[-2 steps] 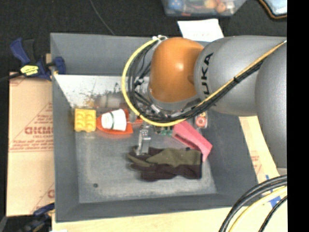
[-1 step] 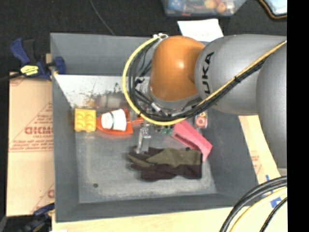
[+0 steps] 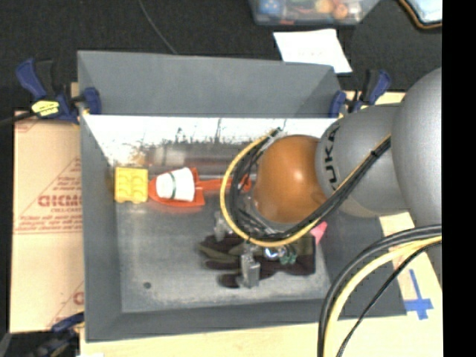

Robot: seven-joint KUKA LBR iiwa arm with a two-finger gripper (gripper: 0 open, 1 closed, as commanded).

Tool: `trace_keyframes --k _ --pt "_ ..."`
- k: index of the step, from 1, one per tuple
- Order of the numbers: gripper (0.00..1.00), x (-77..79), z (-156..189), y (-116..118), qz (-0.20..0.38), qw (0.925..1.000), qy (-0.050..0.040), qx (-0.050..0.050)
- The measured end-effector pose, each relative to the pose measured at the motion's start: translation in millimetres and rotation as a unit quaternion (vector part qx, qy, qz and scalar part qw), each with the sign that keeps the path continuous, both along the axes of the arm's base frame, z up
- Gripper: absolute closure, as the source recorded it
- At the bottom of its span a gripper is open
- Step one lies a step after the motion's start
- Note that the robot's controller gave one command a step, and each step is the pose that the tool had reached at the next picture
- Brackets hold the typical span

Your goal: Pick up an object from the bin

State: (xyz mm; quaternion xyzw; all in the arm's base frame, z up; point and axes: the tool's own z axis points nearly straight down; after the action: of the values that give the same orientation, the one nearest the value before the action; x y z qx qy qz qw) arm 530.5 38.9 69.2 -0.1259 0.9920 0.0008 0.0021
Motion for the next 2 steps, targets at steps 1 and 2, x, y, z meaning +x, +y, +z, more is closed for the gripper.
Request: trace_keyframes --k 1,2 --pt "0.00 -1.8 -10.0 -3.2 -0.044 0.9990 -0.0024 0.002" --pt "0.00 -0.6 -5.2 -3.5 -0.006 1.0000 -0.0051 0.002"
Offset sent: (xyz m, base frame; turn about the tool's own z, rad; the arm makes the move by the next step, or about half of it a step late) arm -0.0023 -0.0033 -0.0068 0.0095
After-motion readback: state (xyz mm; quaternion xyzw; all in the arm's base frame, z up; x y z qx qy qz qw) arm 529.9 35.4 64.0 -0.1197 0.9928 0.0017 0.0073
